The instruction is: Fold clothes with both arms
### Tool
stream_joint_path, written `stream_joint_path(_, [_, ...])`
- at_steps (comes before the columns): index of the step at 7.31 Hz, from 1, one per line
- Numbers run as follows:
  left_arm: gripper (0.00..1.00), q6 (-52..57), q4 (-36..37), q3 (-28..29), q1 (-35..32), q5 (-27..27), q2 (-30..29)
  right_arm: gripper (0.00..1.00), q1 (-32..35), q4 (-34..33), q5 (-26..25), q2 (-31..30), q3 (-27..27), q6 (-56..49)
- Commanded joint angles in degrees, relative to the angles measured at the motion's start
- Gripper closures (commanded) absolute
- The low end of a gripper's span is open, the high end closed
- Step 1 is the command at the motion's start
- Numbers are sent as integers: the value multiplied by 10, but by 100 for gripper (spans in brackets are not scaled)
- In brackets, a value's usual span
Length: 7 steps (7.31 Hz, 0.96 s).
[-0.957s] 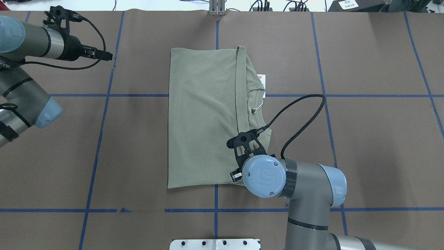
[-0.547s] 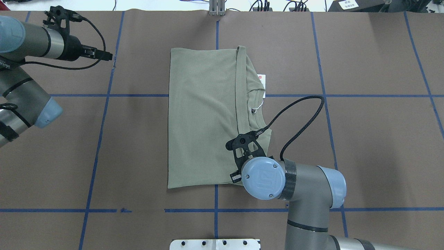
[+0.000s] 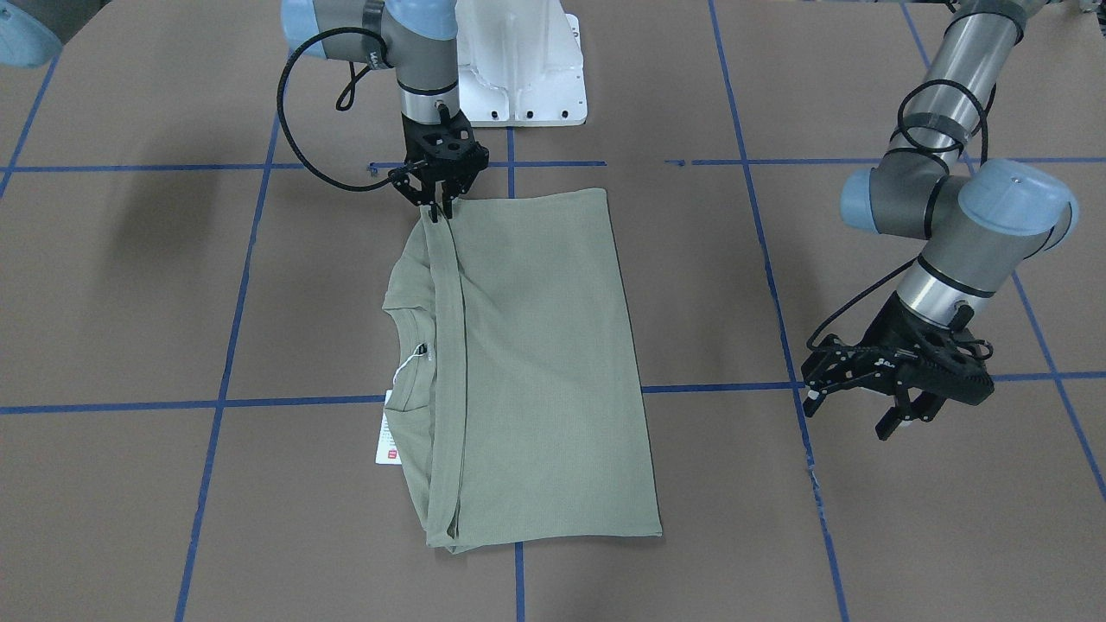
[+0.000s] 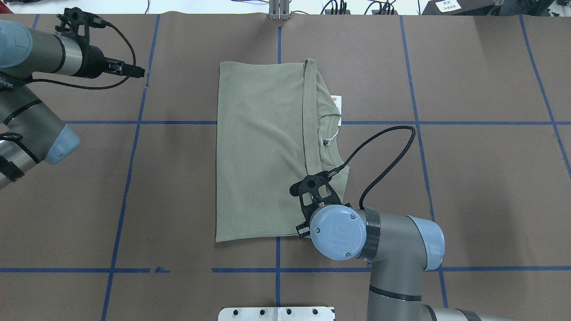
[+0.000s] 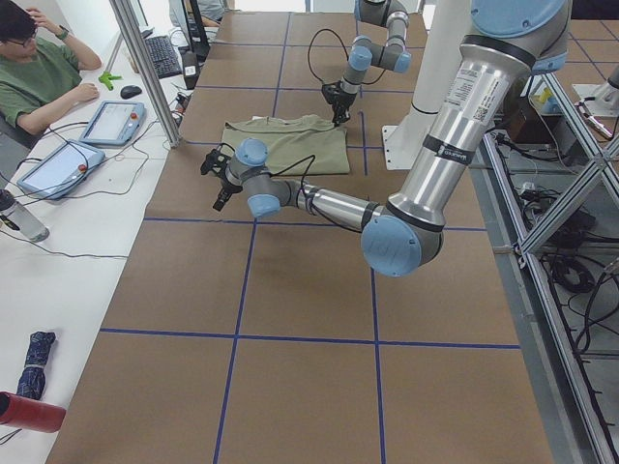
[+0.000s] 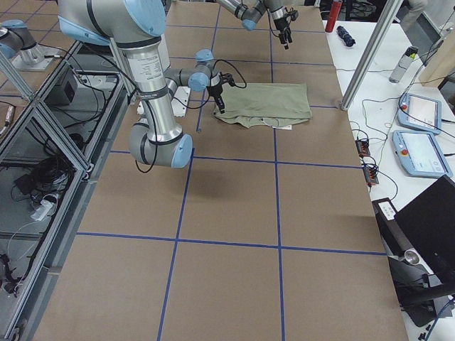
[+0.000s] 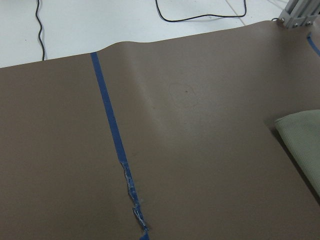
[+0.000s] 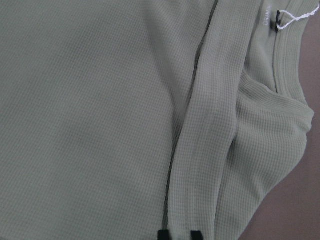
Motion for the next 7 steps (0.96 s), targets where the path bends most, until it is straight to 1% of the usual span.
stream_joint_path(1, [0,0,-1,-1,0,0,0,100,-3,0,-14,-6,1,2])
stream_joint_path(3, [0,0,-1,-2,0,0,0,100,2,2,-19,-14,7,7])
stream_joint_path(4, [0,0,-1,-2,0,-1,0,100,3,1,-19,-34,29,8])
stream_joint_path(5, [0,0,-1,-2,0,-1,0,100,3,1,-19,-53,39,13])
stream_joint_path(7, [0,1,-1,0,2,0,0,100,2,2,-20,-65,40,68])
